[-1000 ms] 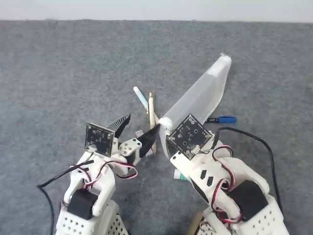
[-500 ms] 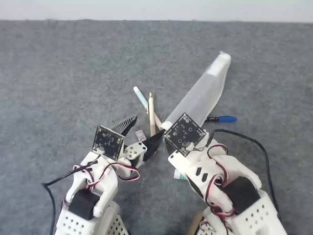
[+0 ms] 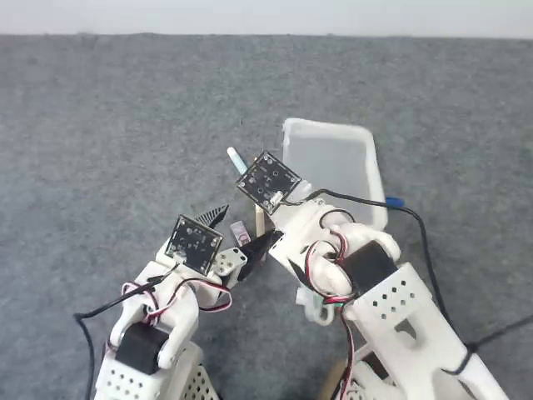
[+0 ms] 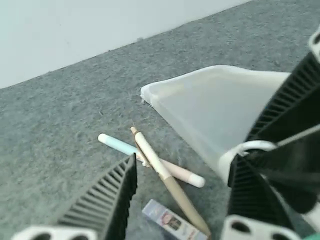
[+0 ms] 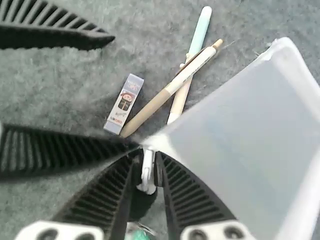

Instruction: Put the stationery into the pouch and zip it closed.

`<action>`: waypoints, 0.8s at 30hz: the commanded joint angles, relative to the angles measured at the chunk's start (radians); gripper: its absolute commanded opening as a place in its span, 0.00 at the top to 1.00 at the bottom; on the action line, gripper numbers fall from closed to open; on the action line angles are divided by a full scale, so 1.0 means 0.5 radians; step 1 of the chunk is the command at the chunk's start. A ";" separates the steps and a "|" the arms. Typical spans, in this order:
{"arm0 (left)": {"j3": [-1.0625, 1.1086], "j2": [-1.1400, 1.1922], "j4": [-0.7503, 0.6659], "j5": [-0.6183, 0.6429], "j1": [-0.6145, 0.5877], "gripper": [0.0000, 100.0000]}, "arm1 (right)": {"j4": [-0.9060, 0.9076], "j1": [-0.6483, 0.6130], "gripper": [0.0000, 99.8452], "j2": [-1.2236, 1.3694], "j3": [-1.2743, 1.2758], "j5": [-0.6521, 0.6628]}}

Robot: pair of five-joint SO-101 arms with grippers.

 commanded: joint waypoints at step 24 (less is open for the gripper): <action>-0.051 -0.043 0.049 0.061 0.175 0.72 | 0.290 -0.011 0.99 -0.358 -0.203 -0.034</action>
